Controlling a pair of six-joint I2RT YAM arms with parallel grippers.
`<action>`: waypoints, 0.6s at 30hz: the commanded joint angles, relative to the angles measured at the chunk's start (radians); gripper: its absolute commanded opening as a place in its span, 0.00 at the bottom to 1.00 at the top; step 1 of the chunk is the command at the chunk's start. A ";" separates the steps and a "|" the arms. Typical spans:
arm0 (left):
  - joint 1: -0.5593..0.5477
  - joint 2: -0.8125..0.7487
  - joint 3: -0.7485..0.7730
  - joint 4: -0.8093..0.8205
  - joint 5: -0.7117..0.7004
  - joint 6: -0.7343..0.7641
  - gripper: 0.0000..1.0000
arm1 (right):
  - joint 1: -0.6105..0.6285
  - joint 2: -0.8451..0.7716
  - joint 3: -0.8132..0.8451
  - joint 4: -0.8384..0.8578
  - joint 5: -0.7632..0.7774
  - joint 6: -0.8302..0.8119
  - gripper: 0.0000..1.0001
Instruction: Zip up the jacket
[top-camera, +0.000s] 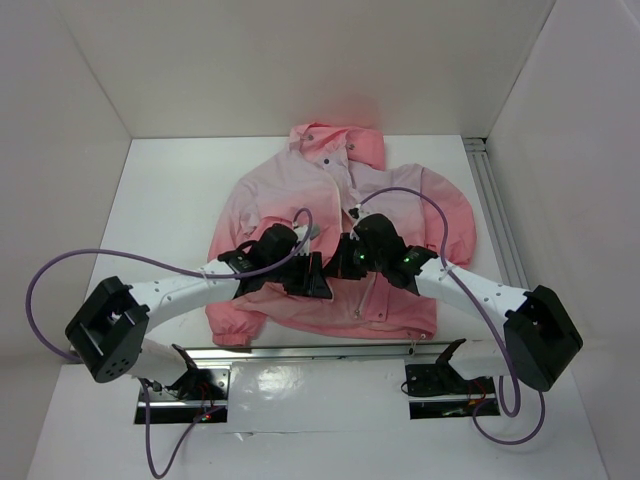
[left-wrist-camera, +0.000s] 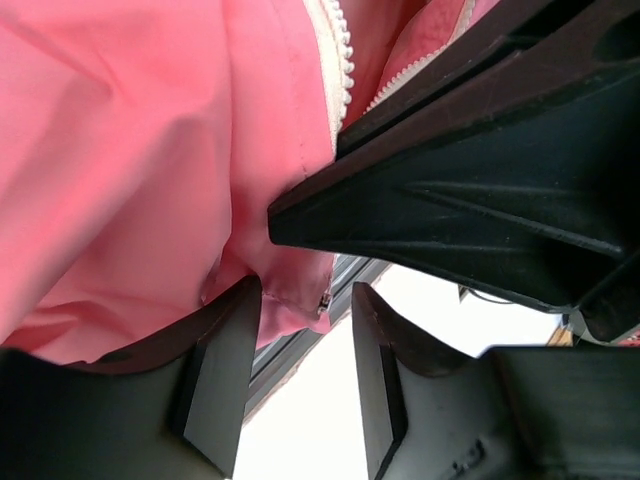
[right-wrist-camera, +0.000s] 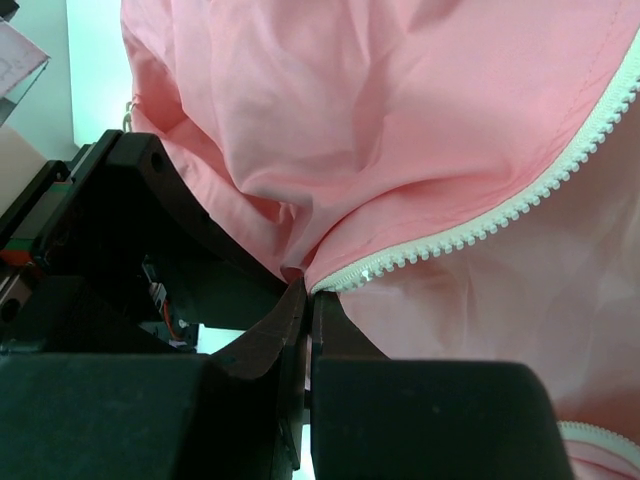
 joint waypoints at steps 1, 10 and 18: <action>-0.013 0.016 0.002 0.015 0.002 0.012 0.54 | -0.007 -0.024 0.055 0.011 -0.004 -0.007 0.00; -0.022 0.025 -0.007 0.035 0.013 -0.006 0.33 | -0.007 -0.024 0.055 0.011 -0.004 0.003 0.00; -0.022 0.025 -0.016 0.035 0.013 -0.034 0.03 | -0.016 -0.024 0.055 0.007 -0.002 0.003 0.00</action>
